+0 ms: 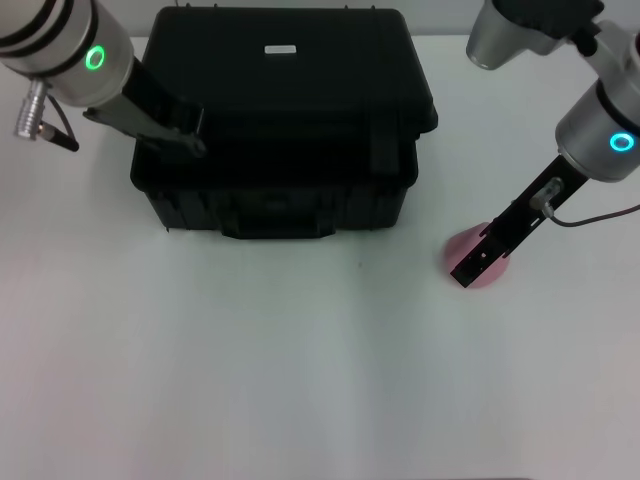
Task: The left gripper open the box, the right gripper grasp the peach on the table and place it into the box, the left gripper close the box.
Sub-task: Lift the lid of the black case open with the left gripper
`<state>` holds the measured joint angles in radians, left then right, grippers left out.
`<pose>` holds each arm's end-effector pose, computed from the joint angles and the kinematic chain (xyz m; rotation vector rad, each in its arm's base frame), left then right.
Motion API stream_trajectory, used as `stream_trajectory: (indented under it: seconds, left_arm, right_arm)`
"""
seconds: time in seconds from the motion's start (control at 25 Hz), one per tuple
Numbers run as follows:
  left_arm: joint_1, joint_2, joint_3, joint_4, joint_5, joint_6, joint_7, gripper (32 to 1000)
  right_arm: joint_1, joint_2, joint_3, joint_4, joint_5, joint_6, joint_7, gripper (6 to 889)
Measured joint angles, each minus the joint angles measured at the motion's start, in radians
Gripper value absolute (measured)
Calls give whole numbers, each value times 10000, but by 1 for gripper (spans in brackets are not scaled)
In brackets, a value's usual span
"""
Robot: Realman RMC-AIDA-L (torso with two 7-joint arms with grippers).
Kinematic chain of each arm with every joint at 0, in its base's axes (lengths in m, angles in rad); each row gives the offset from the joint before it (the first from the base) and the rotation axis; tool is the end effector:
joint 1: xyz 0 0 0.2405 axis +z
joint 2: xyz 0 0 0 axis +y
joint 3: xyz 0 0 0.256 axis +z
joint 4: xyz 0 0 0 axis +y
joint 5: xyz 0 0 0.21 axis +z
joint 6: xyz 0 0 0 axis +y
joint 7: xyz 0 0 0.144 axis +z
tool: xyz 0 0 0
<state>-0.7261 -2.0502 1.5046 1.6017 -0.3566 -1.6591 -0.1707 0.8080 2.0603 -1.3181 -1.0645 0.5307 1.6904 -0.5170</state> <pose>-0.1067 0.3679 0.0307 -2.0880 -1.2524 0.3281 0.1757 0.3625 -0.0124 -2.6340 1.1560 -0.7144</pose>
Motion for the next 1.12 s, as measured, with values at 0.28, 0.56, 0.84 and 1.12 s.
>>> stream_trajectory:
  seconds: [0.28, 0.56, 0.84, 1.12]
  left_arm:
    - [-127, 16, -33, 461, 18, -105, -2, 383]
    - [-335, 35, -219, 601, 100, -285, 92, 384]
    - [-479, 30, -528, 768, 151, -461, 241, 384]
    - [-556, 37, -667, 856, 151, -502, 343, 384]
  right_arm:
    - [4, -3, 21, 0, 0, -1, 0, 855]
    - [51, -3, 8, 88, 0, -10, 0, 855]
    - [90, -2, -10, 132, 0, -37, -2, 854]
    - [257, -2, -43, 490, 0, -134, -8, 854]
